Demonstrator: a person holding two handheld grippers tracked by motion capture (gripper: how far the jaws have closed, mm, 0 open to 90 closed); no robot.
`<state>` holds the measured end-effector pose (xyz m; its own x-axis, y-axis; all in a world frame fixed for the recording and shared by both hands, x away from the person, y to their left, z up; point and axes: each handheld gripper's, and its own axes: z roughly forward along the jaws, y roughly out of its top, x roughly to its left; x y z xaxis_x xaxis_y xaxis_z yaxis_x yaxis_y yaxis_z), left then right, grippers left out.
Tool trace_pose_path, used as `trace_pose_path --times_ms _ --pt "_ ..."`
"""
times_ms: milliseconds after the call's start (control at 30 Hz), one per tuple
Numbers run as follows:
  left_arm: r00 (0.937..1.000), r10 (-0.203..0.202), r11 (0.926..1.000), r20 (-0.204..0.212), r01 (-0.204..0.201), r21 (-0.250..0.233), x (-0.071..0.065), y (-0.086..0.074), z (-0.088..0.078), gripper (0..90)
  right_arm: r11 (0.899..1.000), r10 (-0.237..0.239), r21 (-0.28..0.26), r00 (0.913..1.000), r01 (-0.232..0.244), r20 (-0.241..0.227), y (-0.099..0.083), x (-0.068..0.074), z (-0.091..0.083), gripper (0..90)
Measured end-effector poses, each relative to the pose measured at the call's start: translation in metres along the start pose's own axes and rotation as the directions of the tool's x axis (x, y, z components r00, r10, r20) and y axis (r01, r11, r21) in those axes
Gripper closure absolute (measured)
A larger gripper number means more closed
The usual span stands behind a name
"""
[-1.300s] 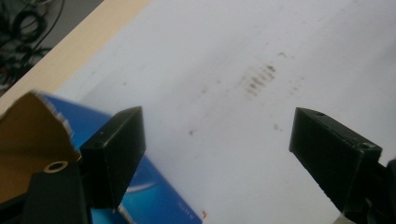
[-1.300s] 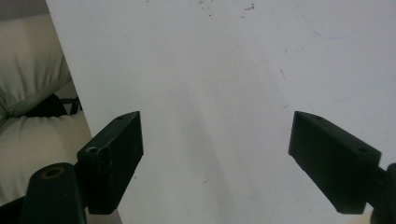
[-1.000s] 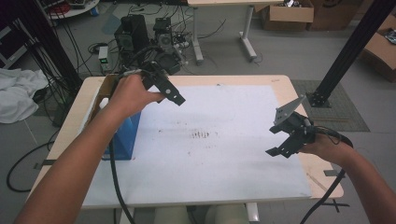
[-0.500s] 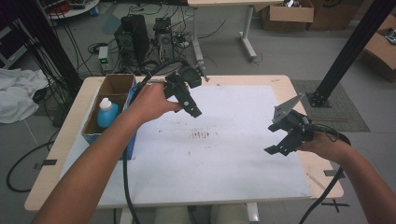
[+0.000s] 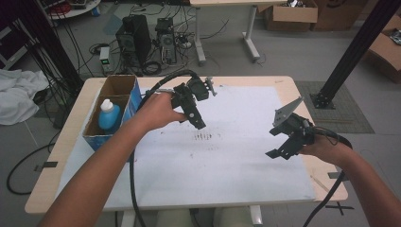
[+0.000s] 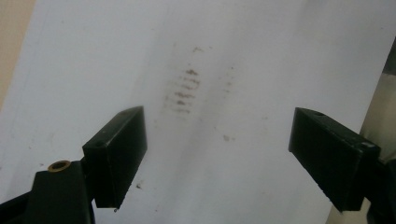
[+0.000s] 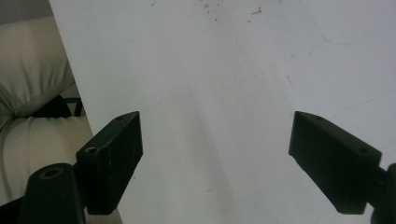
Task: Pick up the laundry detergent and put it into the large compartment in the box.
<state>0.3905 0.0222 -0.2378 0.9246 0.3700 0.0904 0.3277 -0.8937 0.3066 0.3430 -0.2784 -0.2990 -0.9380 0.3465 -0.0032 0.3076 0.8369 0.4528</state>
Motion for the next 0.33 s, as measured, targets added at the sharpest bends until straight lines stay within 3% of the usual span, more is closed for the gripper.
trace_pose_path --times_ms 333 --pt "1.0 -0.003 1.0 0.005 0.003 0.008 0.0006 0.0012 0.0023 20.2 1.0 0.016 -0.001 0.9999 -0.016 0.005 -0.0074 -0.0017 0.0004 17.6"
